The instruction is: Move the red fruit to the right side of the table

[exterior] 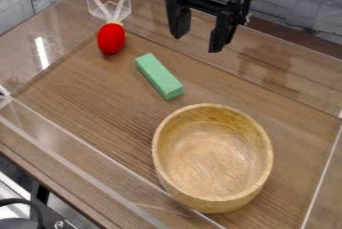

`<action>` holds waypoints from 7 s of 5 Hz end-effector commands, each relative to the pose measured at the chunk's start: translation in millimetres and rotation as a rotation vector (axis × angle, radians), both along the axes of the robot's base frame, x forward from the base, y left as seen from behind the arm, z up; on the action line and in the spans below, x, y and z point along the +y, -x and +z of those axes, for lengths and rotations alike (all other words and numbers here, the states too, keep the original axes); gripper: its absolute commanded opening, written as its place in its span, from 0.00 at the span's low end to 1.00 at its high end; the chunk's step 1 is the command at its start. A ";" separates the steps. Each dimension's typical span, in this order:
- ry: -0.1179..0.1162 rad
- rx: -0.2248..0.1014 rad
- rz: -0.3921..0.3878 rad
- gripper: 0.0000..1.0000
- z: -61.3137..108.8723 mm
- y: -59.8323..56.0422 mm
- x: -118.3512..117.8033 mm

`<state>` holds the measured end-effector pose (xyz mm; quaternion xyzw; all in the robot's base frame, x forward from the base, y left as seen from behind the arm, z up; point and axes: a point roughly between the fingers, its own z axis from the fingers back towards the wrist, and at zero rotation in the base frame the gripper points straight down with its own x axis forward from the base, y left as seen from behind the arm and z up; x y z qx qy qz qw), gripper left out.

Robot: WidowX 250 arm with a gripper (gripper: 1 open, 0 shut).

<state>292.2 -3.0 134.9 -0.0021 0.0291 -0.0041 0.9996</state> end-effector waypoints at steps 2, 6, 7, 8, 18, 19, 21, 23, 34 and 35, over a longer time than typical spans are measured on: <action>-0.005 0.006 0.051 1.00 -17.6 -0.4 40.7; -0.049 -0.075 0.086 1.00 -14.1 -12.0 162.1; -0.051 -0.072 0.140 1.00 -18.1 -17.5 161.2; -0.052 -0.066 0.169 1.00 -21.1 -24.1 162.0; -0.031 -0.110 0.096 1.00 -56.3 -43.0 192.2; -0.023 -0.125 0.098 1.00 -46.8 -39.4 188.3; -0.022 -0.128 0.122 0.00 -48.1 -36.8 189.5; 0.001 -0.166 0.145 0.00 -15.1 -45.1 170.8; -0.048 -0.162 0.459 0.00 -55.3 -74.5 206.7; -0.049 -0.161 0.450 0.00 -58.0 -73.0 210.7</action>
